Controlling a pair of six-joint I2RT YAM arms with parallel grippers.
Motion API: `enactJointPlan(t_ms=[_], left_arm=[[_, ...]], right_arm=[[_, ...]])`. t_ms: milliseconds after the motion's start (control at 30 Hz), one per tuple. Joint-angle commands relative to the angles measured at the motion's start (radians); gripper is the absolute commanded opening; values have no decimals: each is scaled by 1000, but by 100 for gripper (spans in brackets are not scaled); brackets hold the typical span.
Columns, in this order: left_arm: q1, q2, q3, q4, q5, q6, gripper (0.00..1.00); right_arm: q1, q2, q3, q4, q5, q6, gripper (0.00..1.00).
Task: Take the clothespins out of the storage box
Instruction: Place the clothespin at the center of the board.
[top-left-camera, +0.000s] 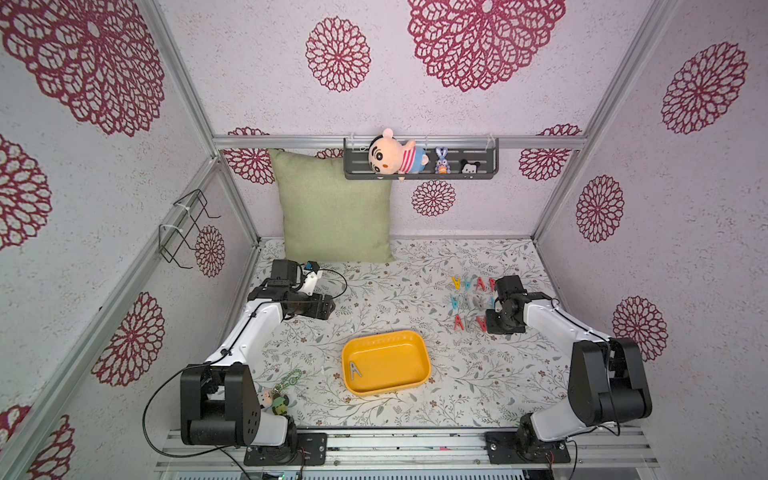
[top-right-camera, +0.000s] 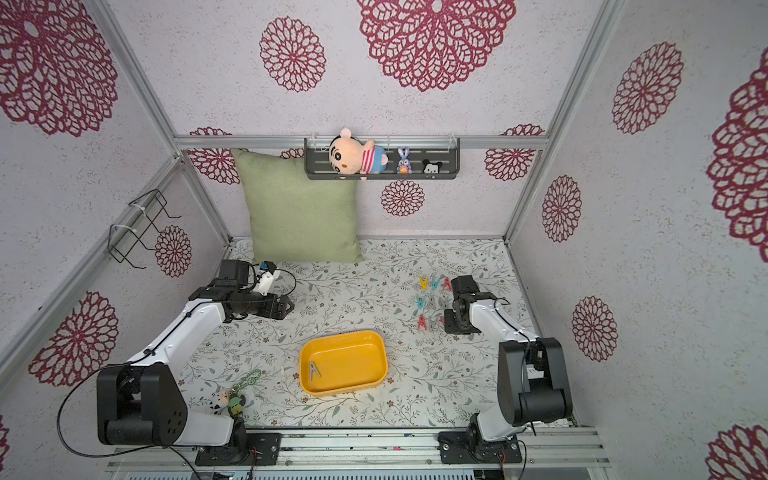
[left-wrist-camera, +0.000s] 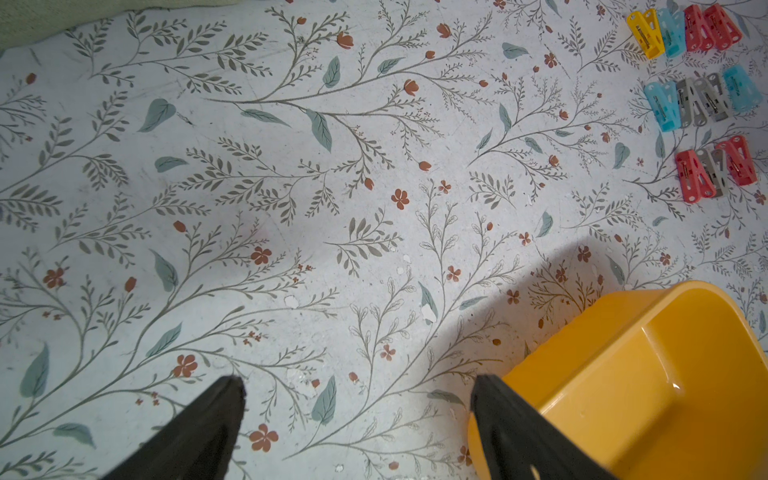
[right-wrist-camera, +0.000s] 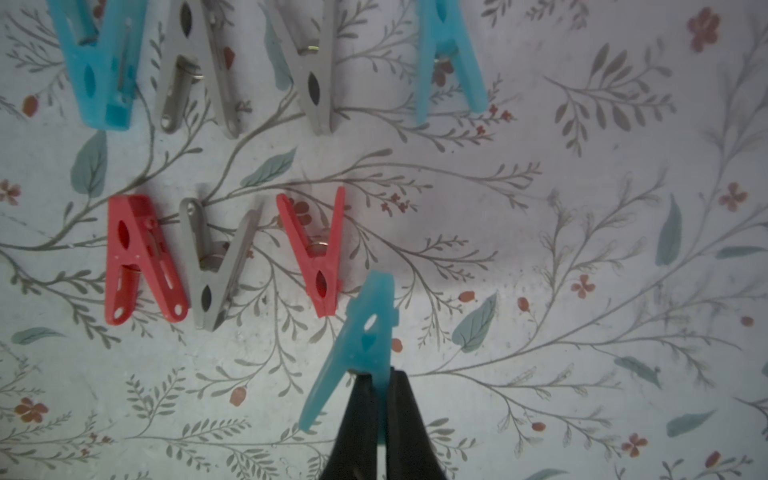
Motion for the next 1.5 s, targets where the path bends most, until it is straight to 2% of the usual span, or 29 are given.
enactJointPlan(t_ms=[0, 233, 667, 767, 900, 1133, 1333, 1467], left_arm=[[-9, 2, 1, -7, 3, 7, 94], [-9, -5, -5, -5, -2, 9, 94], [-9, -8, -2, -5, -2, 7, 94], [-9, -9, -2, -5, -1, 6, 94], [-9, -12, -2, -7, 0, 7, 94], [-11, -11, -2, -5, 2, 7, 94], [-11, -10, -3, -5, 1, 9, 94], [-11, -7, -4, -5, 1, 9, 94]], right_arm=[[-37, 39, 21, 40, 6, -71, 0], [-76, 94, 39, 57, 3, -106, 0], [-82, 175, 64, 44, 33, -124, 0], [-82, 182, 65, 45, 32, -121, 6], [-82, 175, 70, 35, 57, -111, 22], [-76, 67, 92, 20, 26, -79, 31], [-55, -84, 177, -73, -2, -22, 34], [-4, -202, 252, -145, -59, 65, 34]])
